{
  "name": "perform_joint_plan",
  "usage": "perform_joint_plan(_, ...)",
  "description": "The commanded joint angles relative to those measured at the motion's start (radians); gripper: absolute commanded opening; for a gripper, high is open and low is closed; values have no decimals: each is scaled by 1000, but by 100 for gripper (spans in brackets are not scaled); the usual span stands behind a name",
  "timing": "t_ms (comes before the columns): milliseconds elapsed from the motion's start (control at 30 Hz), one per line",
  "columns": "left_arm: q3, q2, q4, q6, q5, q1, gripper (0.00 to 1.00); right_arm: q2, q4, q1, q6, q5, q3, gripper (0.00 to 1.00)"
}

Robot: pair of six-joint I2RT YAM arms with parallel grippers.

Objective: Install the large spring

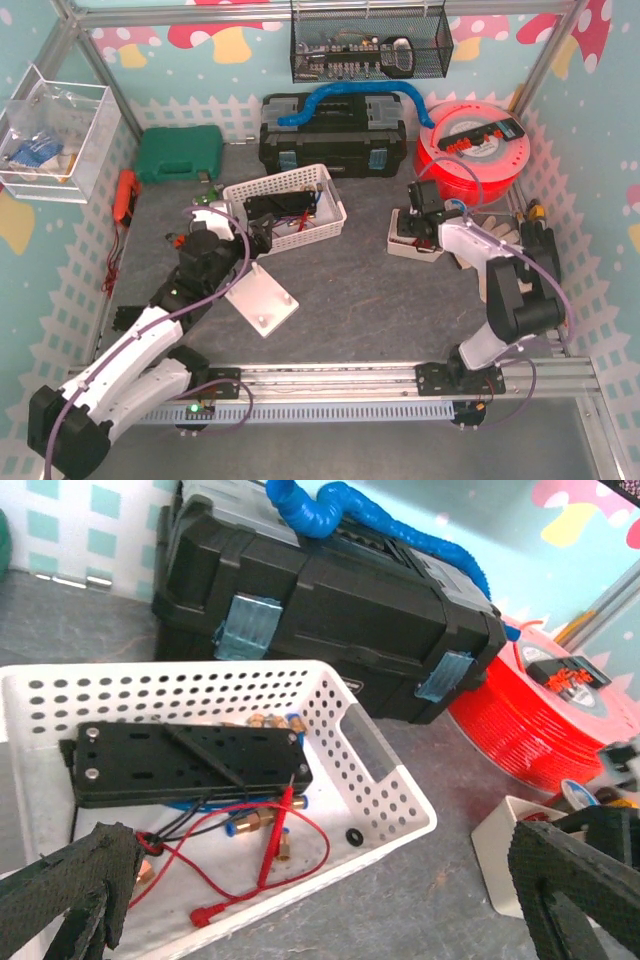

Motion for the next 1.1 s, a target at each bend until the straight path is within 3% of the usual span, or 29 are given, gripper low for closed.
perform_joint_plan(0, 11, -42, -41, -10, -73, -4, 99, -107, -17, -1, -27, 10, 13, 0)
perform_joint_plan(267, 20, -57, -88, -58, -61, 12, 99, -174, 28, 5, -67, -21, -17, 0)
perform_joint_plan(467, 75, -22, -93, 5, 111, 12, 96, -288, 155, 118, -167, -39, -54, 0)
perform_joint_plan(633, 136, 46, -94, -39, 308, 12, 83, -425, 379, 242, -248, -40, -172, 0)
perform_joint_plan(800, 163, 116, -88, -83, 485, 4, 68, -550, 723, 351, -372, -96, -380, 0)
perform_joint_plan(900, 162, 151, -88, -77, 524, -22, 60, -590, 924, 408, -446, -124, -500, 0)
perform_joint_plan(1067, 185, 207, -86, -75, 518, -123, 55, -582, 1059, 514, -558, -137, -570, 0)
